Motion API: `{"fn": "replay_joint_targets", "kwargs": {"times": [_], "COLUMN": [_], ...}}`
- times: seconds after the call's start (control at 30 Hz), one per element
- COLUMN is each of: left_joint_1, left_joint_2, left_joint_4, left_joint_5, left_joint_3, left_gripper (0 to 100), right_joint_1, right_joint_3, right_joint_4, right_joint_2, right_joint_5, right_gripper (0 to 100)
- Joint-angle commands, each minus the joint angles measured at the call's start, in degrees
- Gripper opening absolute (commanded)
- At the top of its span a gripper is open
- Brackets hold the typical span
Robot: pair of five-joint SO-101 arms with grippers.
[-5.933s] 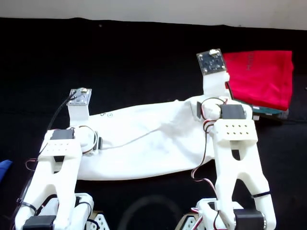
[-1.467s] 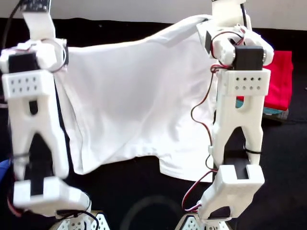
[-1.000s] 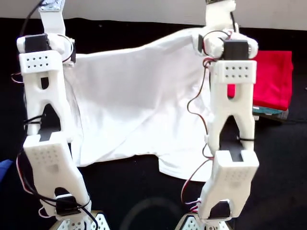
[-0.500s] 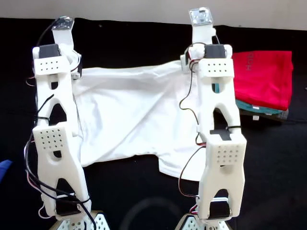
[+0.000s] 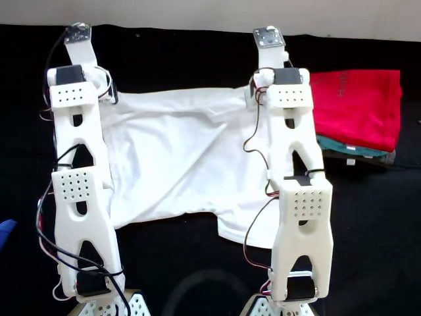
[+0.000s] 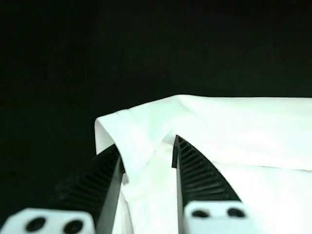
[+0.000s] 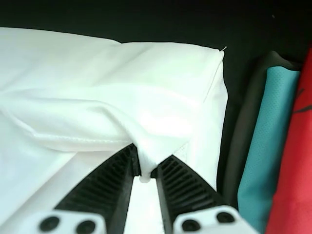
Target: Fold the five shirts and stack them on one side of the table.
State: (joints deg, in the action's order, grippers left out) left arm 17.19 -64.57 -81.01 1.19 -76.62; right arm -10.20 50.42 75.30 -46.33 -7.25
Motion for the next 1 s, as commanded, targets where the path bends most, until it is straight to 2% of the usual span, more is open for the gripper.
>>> {"fn": "replay_joint_targets", "kwargs": {"times": [0.0,0.17,0.33,0.5,0.7,0.87,0.97], "left_joint_1": [0.84,1.54,2.07,2.15,2.15,2.15,1.89], "left_joint_2": [0.66,0.40,0.31,0.31,0.31,0.66,0.75], "left_joint_4": [-2.73,-8.62,-8.35,-5.27,2.55,2.90,2.99], "left_joint_5": [0.79,0.62,0.53,0.53,0.62,0.88,0.88], "left_joint_3": [-6.11,-9.80,-4.79,1.01,9.63,10.24,6.37], "left_gripper": [14,14,14,14,14,13,1], "right_joint_1": [0.04,-0.04,-0.04,-0.04,-0.04,-0.04,-0.04], "right_joint_3": [1.01,1.01,1.01,1.01,1.10,1.10,1.10], "right_joint_4": [-0.31,-0.31,-0.31,-0.31,-0.31,-0.31,-0.31], "right_joint_2": [0.84,0.84,0.84,0.84,0.84,0.84,0.84], "right_joint_5": [0.44,0.44,0.44,0.44,0.44,0.44,0.44], "right_gripper": [0.6,0.6,0.6,0.6,0.6,0.6,0.6]}}
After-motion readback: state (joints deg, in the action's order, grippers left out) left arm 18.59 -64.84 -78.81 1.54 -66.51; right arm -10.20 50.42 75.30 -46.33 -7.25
